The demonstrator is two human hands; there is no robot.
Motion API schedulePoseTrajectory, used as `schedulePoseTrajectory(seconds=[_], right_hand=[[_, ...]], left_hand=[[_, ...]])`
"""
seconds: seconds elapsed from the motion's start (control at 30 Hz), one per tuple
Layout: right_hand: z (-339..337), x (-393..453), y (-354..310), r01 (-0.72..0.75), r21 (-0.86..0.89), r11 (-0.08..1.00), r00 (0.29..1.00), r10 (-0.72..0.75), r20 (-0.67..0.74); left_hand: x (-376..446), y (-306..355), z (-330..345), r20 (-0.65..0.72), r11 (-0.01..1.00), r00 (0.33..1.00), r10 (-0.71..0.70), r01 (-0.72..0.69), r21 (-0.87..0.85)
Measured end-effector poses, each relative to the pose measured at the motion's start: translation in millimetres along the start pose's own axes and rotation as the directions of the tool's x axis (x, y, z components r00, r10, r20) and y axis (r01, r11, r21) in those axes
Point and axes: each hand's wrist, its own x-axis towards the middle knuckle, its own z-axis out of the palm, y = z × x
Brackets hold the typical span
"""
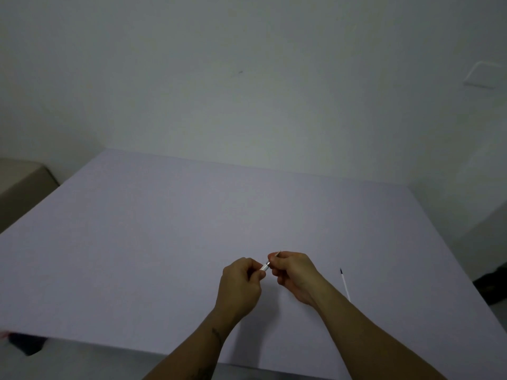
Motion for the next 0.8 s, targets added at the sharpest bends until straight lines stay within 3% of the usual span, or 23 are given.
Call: schedulePoseTrajectory(seconds=[0.1, 0.3, 0.47, 0.63, 0.8], right_hand=[[1.3, 1.7, 0.3, 0.012, -0.027, 1.0, 0.999, -0.013, -0.039], [-0.4, -1.7, -0.3, -0.019, 0.027, 0.999, 1.0, 0.018, 0.015], [0.6, -0.6, 1.4, 0.008, -0.031, 0.999, 0.997, -0.01, -0.07], [1.0, -1.6, 0.1, -0.022, 0.025, 0.999, 1.0, 0.022, -0.002], [4.9, 0.5, 0.9, 0.004, -0.034, 0.999, 0.998, -0.006, -0.063]], left_hand=[[-0.8, 0.8, 0.3, 0.003, 1.0, 1.0, -0.009, 0.009, 0.0], [-1.1, -0.7, 0.0, 0.003, 1.0, 1.0, -0.015, 0.015, -0.005], [-2.4, -1.8, -0.9, 0.01, 1.0, 1.0, -0.01, 0.01, -0.006], [-1.7, -2.8, -1.1, 0.006, 0.999, 1.0, -0.031, 0.031, -0.009], [-1.0, -3.5, -2.4, 0.007, 1.0, 1.0, -0.028, 0.028, -0.006]])
